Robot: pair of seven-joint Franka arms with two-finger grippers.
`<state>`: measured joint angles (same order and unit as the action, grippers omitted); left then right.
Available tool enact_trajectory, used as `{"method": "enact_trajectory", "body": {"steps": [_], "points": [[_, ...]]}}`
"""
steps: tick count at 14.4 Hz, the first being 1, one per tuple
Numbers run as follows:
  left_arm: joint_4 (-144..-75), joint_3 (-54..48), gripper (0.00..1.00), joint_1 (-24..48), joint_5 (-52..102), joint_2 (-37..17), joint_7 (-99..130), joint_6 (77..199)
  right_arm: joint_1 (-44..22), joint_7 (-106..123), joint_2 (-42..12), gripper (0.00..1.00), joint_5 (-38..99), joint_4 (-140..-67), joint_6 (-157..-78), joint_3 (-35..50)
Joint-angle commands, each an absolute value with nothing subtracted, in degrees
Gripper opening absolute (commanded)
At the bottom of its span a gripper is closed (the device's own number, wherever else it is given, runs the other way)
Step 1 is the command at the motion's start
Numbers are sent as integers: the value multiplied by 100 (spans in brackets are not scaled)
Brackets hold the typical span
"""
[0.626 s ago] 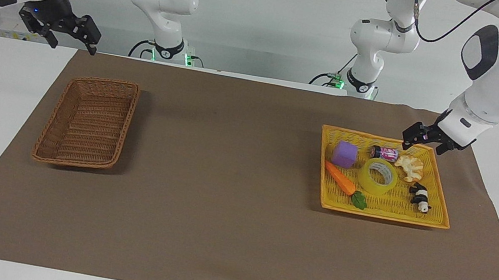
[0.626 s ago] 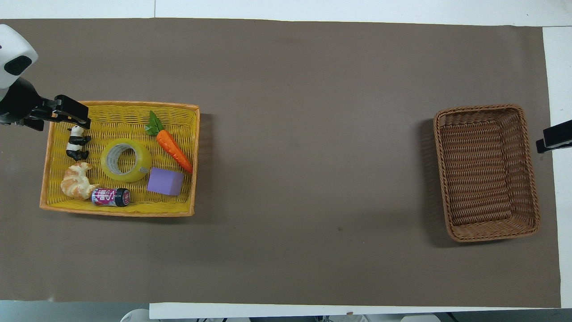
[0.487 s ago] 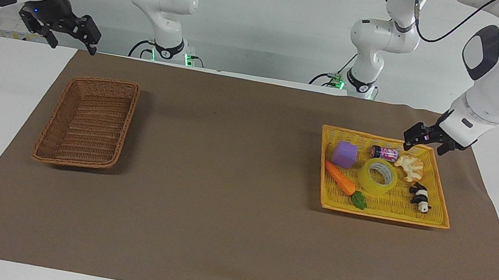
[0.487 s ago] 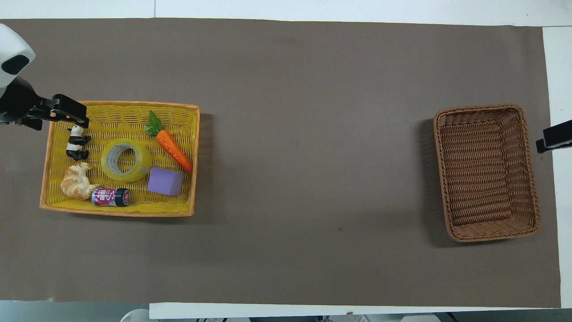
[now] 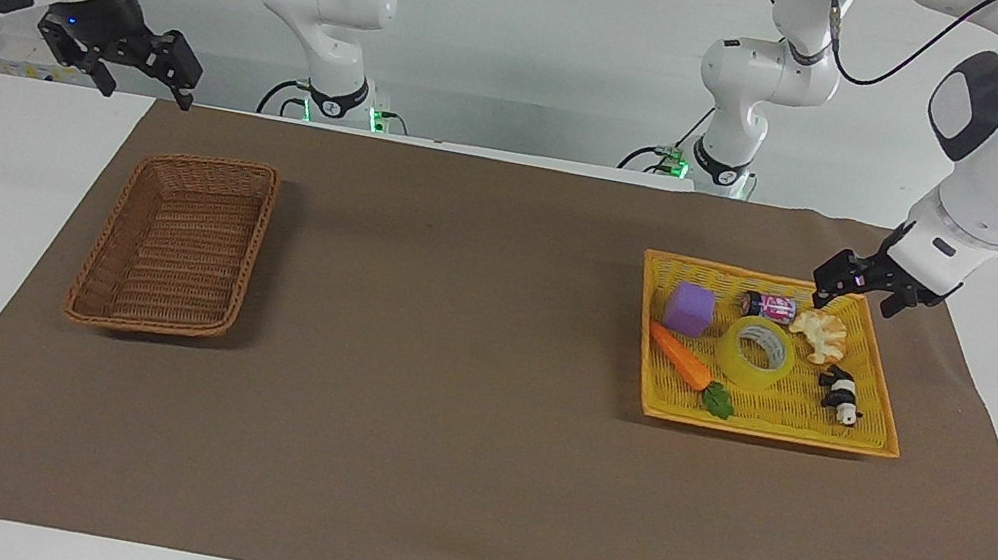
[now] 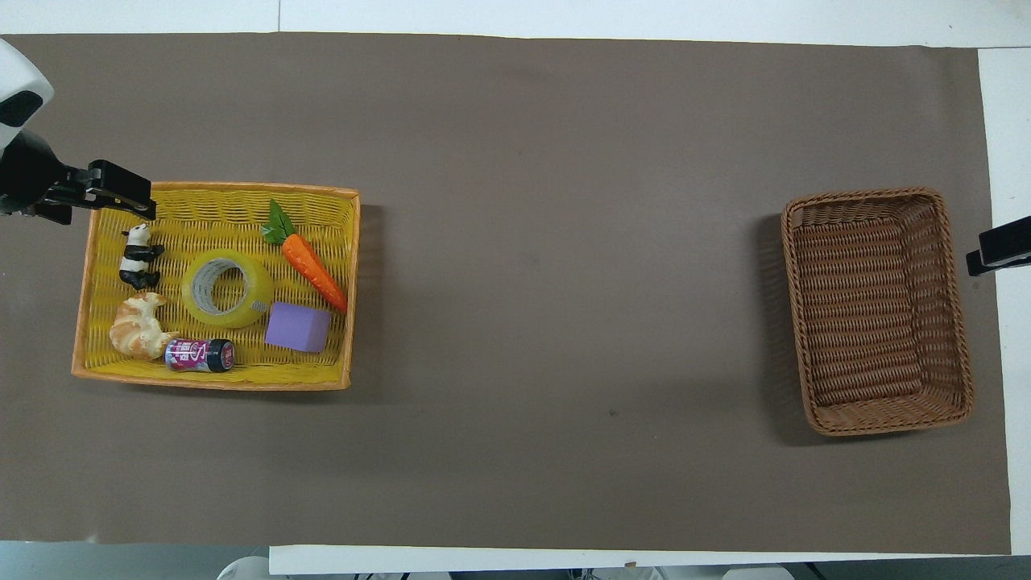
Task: Move tape to another basket
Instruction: 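Move the left gripper down toward the yellow tape roll in the yellow basket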
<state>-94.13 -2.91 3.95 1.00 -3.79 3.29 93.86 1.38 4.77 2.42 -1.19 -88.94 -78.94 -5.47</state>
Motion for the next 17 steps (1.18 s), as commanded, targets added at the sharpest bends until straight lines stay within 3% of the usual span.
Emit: {"method": "enact_trajectory", "body": {"steps": [1,5,8,17], "points": [[-9658,-325,100,396,35,-247,405,9517,202,527,343,99,-26,-9000,-7884,-510],[-11491,-325,99,334,35,386,378,11255,211,527,343,99,-26,-9009,-7884,-510],[-12302,-316,99,334,35,361,369,12039,202,527,343,99,-26,-9009,-7884,-510],[-12621,-316,98,-34,35,-132,334,12665,202,527,343,99,-26,-9009,-7884,-510]]}}
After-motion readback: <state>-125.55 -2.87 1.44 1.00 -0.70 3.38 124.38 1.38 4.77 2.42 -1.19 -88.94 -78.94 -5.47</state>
